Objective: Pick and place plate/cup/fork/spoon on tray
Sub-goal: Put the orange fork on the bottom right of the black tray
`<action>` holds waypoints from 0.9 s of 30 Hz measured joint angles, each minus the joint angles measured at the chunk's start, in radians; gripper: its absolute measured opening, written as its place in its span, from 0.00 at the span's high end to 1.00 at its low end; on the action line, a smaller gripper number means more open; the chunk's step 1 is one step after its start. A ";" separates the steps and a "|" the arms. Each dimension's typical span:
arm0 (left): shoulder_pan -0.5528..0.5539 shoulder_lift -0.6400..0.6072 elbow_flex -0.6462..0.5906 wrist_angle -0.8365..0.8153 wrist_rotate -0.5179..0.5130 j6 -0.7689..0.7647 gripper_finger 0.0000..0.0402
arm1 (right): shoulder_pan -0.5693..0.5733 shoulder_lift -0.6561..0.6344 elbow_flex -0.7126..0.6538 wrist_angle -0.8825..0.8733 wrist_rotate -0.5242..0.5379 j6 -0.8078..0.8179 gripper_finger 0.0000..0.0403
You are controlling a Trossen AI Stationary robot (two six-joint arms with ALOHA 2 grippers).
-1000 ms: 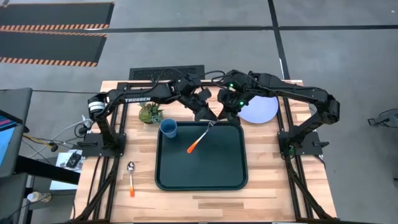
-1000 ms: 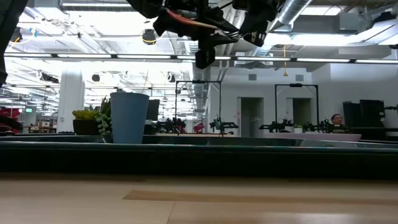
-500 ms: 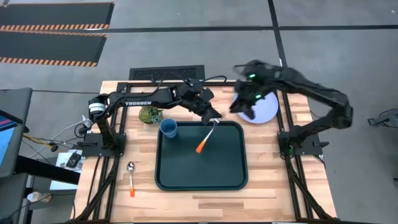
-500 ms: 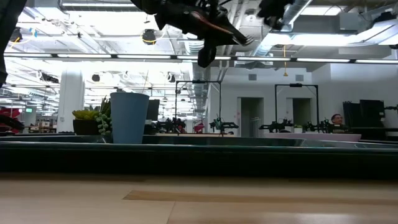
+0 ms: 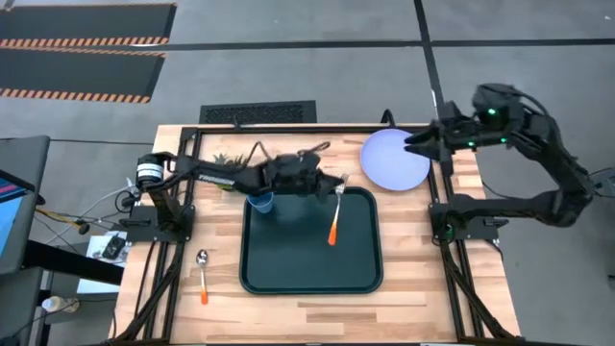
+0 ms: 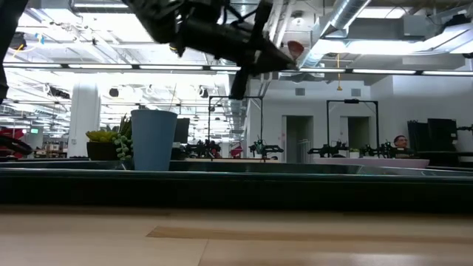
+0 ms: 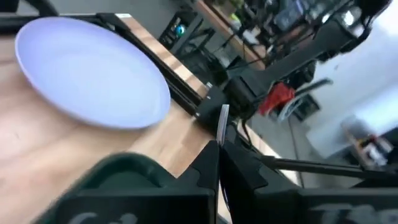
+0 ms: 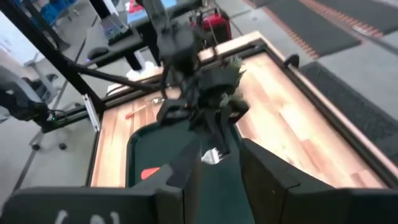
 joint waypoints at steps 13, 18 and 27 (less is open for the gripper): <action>-0.157 0.181 0.072 0.084 -0.175 -0.009 1.00 | 0.001 -0.038 0.000 -0.005 0.010 -0.034 0.68; -0.160 0.313 0.211 0.047 -0.078 -0.020 1.00 | 0.002 -0.039 0.000 -0.025 0.009 -0.038 0.68; -0.230 0.323 0.140 0.152 -0.263 -0.109 1.00 | 0.002 -0.038 0.000 -0.088 0.009 -0.072 0.68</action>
